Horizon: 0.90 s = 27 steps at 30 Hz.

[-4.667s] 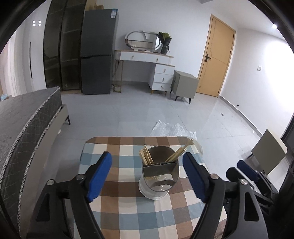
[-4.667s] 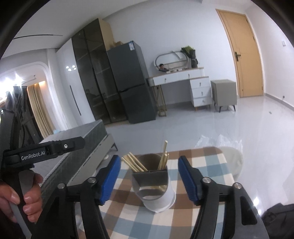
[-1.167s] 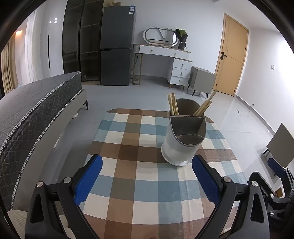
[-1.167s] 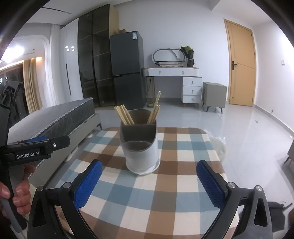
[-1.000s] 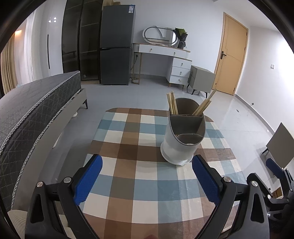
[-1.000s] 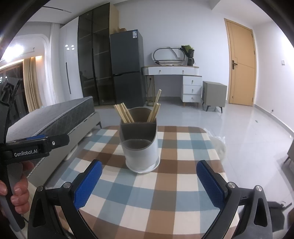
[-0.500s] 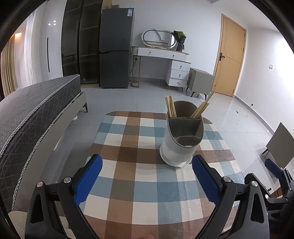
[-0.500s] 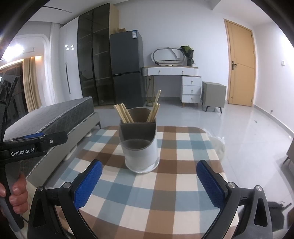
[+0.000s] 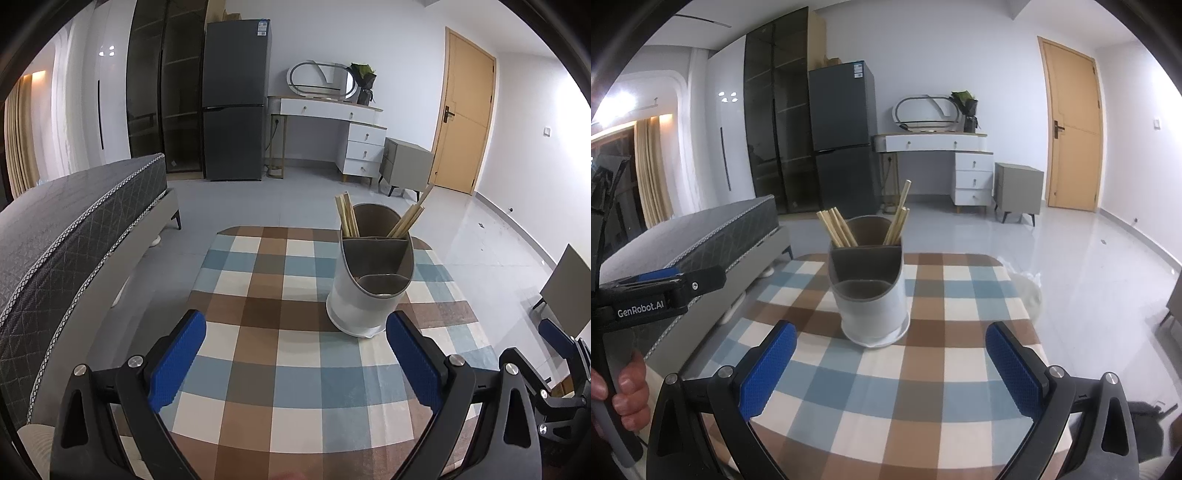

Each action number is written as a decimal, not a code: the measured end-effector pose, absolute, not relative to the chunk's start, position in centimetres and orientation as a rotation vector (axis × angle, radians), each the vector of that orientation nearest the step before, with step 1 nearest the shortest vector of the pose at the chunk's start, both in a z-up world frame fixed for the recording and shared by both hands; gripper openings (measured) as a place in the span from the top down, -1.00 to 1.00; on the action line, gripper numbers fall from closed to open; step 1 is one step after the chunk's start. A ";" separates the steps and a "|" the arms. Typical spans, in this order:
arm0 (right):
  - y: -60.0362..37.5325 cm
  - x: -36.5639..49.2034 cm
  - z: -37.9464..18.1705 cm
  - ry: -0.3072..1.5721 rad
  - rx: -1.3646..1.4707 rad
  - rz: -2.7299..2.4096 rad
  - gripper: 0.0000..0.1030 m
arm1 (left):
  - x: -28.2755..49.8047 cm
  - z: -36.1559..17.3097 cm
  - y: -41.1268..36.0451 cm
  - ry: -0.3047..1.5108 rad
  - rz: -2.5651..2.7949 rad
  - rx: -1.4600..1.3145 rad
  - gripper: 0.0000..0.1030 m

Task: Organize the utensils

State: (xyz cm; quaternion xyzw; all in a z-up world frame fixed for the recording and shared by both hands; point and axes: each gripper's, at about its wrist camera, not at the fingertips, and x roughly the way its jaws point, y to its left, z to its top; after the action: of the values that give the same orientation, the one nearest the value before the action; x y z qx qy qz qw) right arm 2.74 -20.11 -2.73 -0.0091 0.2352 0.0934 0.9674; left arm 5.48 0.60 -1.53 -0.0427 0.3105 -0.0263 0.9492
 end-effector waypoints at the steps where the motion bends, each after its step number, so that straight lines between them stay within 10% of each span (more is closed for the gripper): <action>1: -20.1 2.7 -2.7 0.475 -0.020 0.190 -1.00 | 5.5 -1.5 0.7 0.631 -0.055 -0.092 -0.85; 27: -20.4 3.0 -3.1 0.496 -0.001 0.184 -1.00 | 4.9 -1.3 -0.3 0.586 -0.058 -0.054 -0.85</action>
State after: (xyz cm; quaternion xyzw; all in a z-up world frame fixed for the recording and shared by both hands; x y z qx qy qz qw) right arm 2.96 -20.36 -3.11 -0.0004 0.2452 0.0908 0.9652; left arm 4.94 -0.27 -1.30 -0.0265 0.2889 -0.0288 0.9565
